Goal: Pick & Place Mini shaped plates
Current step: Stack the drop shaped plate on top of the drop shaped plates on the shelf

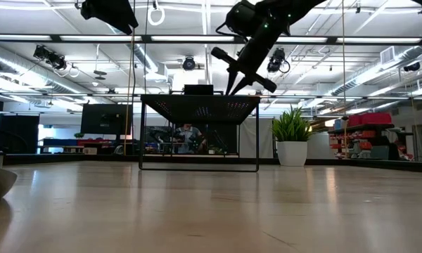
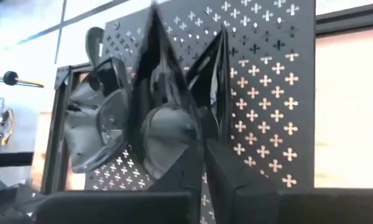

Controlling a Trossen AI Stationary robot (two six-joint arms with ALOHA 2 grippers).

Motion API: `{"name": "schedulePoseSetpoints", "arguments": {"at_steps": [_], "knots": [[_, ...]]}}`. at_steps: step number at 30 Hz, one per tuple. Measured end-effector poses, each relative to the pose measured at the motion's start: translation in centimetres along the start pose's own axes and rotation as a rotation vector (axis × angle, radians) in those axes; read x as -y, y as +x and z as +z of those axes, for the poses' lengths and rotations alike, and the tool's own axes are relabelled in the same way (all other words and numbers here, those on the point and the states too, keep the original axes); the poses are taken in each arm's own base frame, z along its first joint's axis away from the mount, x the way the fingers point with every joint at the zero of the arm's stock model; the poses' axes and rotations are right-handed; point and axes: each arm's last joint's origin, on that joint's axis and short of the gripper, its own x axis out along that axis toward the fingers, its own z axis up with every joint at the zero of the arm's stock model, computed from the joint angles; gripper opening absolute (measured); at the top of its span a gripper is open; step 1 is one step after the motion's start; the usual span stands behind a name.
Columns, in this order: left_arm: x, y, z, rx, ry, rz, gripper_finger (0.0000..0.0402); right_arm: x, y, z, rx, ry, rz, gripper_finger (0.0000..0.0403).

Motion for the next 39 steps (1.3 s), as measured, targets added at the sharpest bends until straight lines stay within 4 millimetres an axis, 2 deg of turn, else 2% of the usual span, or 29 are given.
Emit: {"name": "schedulePoseSetpoints", "arguments": {"at_steps": [7, 12, 15, 20, 27, 34, 39], "knots": [[0.0, 0.0, 0.0, -0.001, -0.001, -0.004, 0.0177, 0.1, 0.1, -0.1, 0.002, 0.022, -0.01, 0.0072], [0.1, 0.0, 0.0, -0.011, -0.003, -0.022, 0.0177, -0.1, -0.6, 0.2, 0.016, -0.084, 0.01, 0.0112], [0.1, 0.0, 0.0, -0.017, -0.005, -0.036, 0.0177, -0.4, -1.4, 0.4, -0.007, -0.125, 0.057, 0.0121], [0.2, 0.0, 0.1, -0.011, -0.012, -0.046, 0.0177, -0.6, -0.8, 0.1, -0.065, -0.177, 0.102, 0.0098], [0.3, 0.0, 0.1, -0.025, -0.022, -0.074, 0.0177, -0.6, 0.2, -0.1, -0.059, -0.197, 0.091, 0.001], [0.3, 0.0, 0.0, -0.032, -0.022, -0.085, 0.0177, -0.3, 0.3, 0.3, -0.032, -0.192, 0.069, 0.0019], [0.4, 0.0, 0.0, -0.033, -0.022, -0.085, 0.0177, -0.2, 0.3, 0.2, -0.042, -0.209, 0.053, 0.0006]]}}
